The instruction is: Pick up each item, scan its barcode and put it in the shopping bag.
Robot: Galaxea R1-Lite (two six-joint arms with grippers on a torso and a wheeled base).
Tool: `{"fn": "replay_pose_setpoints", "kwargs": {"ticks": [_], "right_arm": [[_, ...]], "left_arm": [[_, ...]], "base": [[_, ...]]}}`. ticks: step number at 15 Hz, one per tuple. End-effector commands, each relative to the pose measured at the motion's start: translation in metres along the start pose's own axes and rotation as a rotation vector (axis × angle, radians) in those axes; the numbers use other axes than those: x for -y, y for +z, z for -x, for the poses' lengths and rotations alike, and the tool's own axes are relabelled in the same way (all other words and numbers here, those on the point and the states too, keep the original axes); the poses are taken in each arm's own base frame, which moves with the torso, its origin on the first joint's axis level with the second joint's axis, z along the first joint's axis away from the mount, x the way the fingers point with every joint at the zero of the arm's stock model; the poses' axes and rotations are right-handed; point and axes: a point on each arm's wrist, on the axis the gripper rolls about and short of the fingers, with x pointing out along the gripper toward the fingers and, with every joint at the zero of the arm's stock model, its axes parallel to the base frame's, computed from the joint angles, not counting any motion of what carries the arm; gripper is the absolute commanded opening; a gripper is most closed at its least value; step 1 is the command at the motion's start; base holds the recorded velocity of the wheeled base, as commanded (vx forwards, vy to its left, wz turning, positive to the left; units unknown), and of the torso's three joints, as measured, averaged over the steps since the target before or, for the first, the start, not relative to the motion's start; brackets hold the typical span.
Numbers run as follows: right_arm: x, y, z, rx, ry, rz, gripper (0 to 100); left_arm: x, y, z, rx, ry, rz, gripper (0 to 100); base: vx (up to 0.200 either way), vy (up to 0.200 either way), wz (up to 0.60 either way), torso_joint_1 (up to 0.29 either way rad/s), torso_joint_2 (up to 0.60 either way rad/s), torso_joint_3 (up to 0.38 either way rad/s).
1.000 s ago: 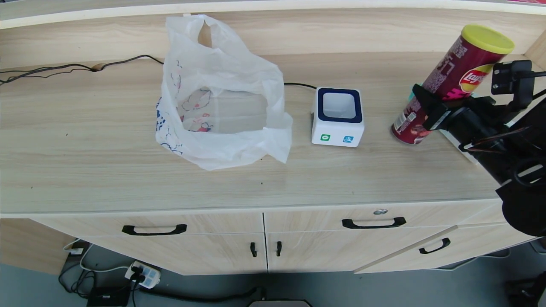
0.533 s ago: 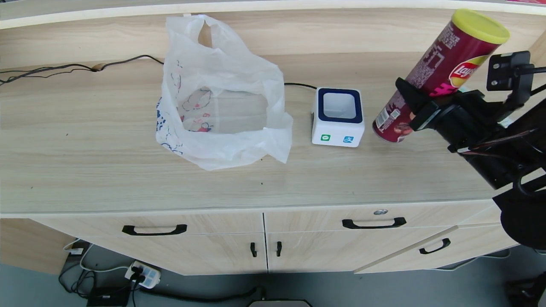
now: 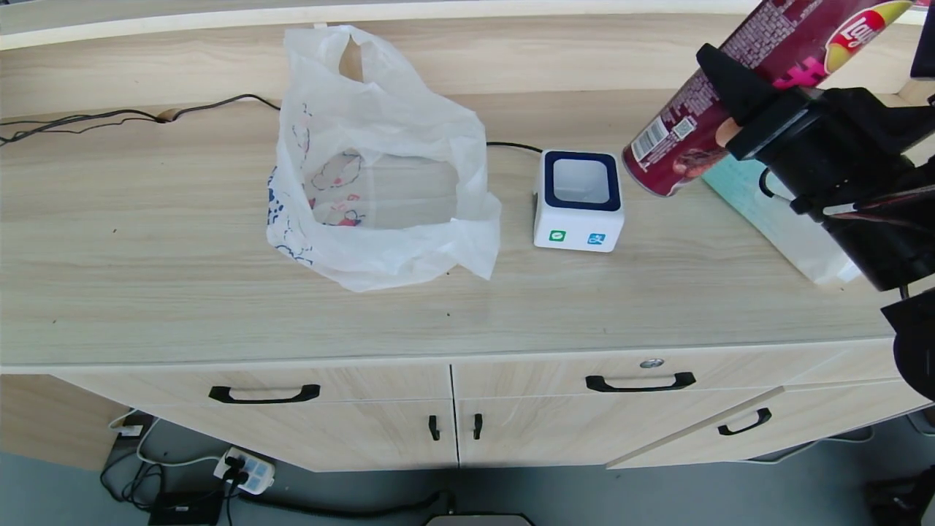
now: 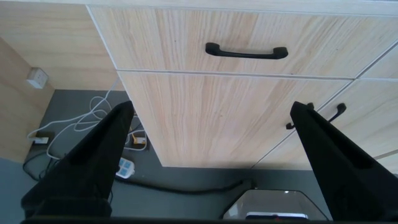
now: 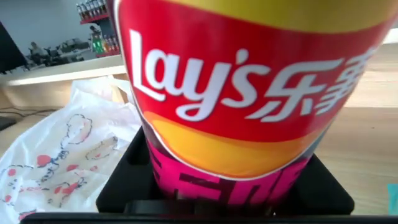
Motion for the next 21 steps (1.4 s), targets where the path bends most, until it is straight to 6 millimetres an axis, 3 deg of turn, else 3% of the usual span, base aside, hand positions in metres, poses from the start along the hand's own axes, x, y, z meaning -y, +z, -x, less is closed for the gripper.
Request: {"fn": "replay_pose_setpoints", "kwargs": {"ticks": [1, 3, 5, 7, 8, 10, 15, 21], "right_arm": [[-0.011, 0.007, 0.002, 0.017, 0.033, -0.04, 0], [-0.027, 0.004, 0.013, -0.018, 0.07, -0.148, 0], [-0.03, -0.001, 0.021, -0.051, 0.08, -0.188, 0], [-0.039, 0.004, 0.021, -0.027, 0.112, -0.301, 0], [-0.052, 0.008, 0.027, -0.02, 0.155, -0.447, 0], [-0.064, 0.006, 0.037, -0.041, 0.198, -0.52, 0], [-0.116, 0.008, 0.091, -0.172, 0.494, -0.713, 0], [-0.145, 0.02, 0.086, -0.165, 0.652, -0.812, 0]], "left_arm": [[0.0, 0.0, 0.0, -0.001, 0.0, -0.001, 100], [0.0, 0.0, 0.0, -0.001, 0.0, -0.004, 100], [0.0, 0.0, 0.0, -0.001, 0.0, -0.004, 100], [0.0, 0.0, 0.0, -0.001, 0.0, -0.004, 100], [0.0, 0.0, 0.0, -0.001, 0.0, -0.005, 100], [0.0, 0.0, 0.0, -0.001, 0.0, -0.005, 100], [0.0, 0.0, 0.0, 0.0, 0.0, -0.041, 100], [0.0, 0.0, 0.0, 0.0, 0.0, -0.041, 100]], "base": [[0.0, 0.0, 0.0, 0.0, 0.0, 0.0], [0.0, 0.0, 0.0, 0.0, 0.0, 0.0], [0.0, 0.0, 0.0, 0.0, 0.0, 0.0], [0.0, 0.0, 0.0, 0.0, 0.0, 0.0], [0.0, 0.0, 0.0, 0.0, 0.0, 0.0], [0.0, 0.0, 0.0, 0.0, 0.0, 0.0], [0.0, 0.0, 0.0, 0.0, 0.0, 0.0], [0.0, 0.0, 0.0, 0.0, 0.0, 0.0]]}}
